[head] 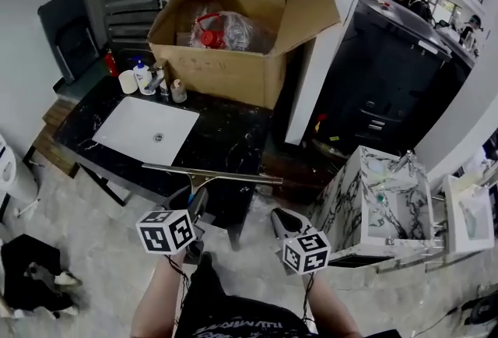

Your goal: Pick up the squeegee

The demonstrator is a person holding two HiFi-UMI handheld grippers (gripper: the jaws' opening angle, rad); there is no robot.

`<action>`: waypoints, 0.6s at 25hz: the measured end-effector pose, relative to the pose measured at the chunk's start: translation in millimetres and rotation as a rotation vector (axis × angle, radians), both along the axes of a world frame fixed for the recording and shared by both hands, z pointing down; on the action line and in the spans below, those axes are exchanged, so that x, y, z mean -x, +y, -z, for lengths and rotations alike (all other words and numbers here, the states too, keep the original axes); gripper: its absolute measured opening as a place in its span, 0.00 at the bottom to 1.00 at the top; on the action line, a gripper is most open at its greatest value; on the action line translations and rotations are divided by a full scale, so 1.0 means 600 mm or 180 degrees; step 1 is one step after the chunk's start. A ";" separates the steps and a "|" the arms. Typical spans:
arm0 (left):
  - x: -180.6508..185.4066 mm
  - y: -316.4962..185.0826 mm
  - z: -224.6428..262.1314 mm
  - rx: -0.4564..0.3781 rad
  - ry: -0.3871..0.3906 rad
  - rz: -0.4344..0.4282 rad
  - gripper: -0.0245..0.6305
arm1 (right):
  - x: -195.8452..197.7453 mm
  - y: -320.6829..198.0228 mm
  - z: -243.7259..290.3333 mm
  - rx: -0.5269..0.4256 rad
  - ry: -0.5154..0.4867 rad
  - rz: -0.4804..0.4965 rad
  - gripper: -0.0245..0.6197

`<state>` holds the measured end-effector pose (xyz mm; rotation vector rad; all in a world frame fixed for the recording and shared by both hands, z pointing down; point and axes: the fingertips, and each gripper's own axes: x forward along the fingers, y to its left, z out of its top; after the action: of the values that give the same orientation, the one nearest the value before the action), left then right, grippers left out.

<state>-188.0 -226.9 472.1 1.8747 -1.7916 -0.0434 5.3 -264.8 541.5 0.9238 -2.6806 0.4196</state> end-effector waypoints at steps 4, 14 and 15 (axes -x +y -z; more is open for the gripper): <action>-0.004 0.053 0.020 -0.0136 0.0053 0.0112 0.25 | 0.008 0.035 -0.004 0.0038 -0.0018 0.0179 0.12; -0.002 0.139 0.009 -0.0112 -0.0062 0.0314 0.25 | 0.040 0.071 -0.028 0.0160 -0.0099 0.0389 0.12; 0.002 0.148 0.005 -0.0099 -0.0063 0.0338 0.25 | 0.044 0.074 -0.031 0.0172 -0.0098 0.0391 0.12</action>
<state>-189.0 -138.3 469.1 1.8055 -1.9130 -0.0923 -20.9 -220.5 559.9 0.7387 -2.7213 0.4802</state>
